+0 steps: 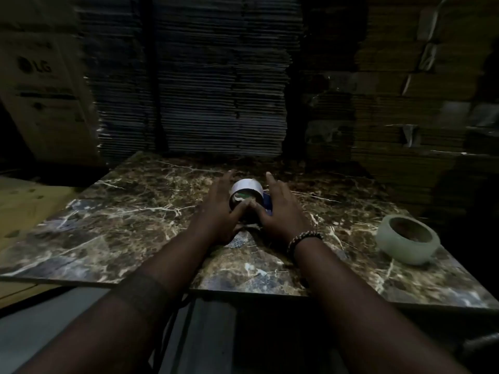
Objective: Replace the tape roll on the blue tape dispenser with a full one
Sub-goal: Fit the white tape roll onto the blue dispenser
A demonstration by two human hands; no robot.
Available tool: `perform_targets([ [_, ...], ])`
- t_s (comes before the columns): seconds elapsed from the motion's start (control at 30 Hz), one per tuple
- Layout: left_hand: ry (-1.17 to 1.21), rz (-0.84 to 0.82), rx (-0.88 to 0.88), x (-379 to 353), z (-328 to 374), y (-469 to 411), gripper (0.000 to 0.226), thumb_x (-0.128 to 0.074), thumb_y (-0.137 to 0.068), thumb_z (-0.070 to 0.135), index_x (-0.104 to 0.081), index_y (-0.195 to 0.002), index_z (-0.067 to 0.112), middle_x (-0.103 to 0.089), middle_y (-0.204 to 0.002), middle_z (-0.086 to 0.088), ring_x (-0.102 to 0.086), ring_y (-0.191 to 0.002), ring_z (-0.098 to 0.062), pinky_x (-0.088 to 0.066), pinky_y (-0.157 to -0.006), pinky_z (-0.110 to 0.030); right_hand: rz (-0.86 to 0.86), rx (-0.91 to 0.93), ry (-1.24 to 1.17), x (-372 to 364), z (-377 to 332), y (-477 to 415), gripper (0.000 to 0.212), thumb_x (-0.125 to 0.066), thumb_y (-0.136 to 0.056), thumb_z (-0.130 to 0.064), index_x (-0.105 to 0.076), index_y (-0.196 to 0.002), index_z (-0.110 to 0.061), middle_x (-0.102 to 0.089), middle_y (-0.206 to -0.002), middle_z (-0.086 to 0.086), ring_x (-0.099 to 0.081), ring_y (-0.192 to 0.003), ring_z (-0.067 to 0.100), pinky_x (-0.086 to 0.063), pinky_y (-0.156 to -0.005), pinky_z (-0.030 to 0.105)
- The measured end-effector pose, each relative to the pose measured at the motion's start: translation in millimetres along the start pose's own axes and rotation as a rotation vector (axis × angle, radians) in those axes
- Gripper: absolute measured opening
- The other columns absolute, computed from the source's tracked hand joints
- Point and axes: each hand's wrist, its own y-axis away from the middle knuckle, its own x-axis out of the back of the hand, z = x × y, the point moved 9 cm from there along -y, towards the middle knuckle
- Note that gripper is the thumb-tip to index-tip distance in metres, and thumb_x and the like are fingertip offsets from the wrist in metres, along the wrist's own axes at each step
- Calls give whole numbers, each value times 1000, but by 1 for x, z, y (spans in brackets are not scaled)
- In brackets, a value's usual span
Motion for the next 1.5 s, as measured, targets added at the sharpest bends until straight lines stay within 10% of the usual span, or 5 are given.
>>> perform_targets([
  [0.7, 181, -75, -30, -3, 3, -1, 78, -80, -87, 31, -39, -152, 27, -64, -138, -3, -62, -112, -16, -44, -80, -25, -41, -99, -85, -4, 14, -6, 75, -68, -96, -31, -32, -161, -23, -45, -161, 9, -46, -145, 31, -42, -119, 46],
  [1.5, 167, -79, 13, -7, -6, -4, 78, -77, -86, 18, -38, -153, 30, -64, -137, -7, -64, -119, -26, -50, -90, -34, -41, -109, -95, -2, 12, -4, 71, -66, -96, -27, -34, -159, -22, -48, -158, 10, -50, -141, 30, -45, -116, 46],
])
